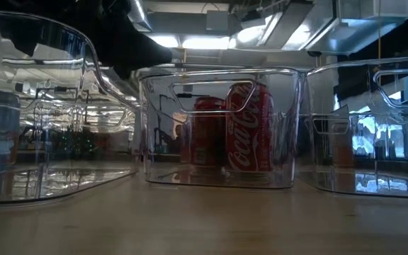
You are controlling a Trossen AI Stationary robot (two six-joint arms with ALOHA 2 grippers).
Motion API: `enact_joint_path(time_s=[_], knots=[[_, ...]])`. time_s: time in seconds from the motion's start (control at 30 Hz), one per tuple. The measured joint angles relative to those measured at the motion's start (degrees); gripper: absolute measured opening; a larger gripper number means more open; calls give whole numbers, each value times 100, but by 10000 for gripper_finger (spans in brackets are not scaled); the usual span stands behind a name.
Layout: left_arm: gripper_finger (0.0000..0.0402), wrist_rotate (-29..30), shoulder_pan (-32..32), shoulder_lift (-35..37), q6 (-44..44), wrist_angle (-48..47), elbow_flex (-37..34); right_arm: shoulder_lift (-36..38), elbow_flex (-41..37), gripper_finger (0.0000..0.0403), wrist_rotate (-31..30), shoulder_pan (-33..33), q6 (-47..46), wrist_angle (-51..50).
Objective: Sort soda cans
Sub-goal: Put the red white soda can into the center transparent bin
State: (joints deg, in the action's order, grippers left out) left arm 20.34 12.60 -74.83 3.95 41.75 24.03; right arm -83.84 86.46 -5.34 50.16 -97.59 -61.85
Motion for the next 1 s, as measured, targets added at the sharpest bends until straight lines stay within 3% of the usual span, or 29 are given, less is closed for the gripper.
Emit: enact_joint_path(time_s=[0.13, 0.23, 0.37, 0.53, 0.63, 1.0], knots=[[76, 2, 0, 0, -153, 292, 2, -71, 1, 374, -548, 104, -47, 622], [76, 2, 0, 0, -194, 461, 4, -292, 2, 374, -386, 125, 177, 628], [76, 0, 0, -1, -237, 446, 4, -737, 0, 374, 740, 194, 220, 247], [76, 1, -1, -2, -294, 513, 4, -1266, -2, 374, 2577, 258, 202, -579], [76, 0, -33, -2, -289, 523, 4, -1413, -2, 374, 3271, 274, 342, -993], [76, 4, -33, -2, -271, 521, 4, -1596, 0, 374, 3197, 613, 644, -1175]])
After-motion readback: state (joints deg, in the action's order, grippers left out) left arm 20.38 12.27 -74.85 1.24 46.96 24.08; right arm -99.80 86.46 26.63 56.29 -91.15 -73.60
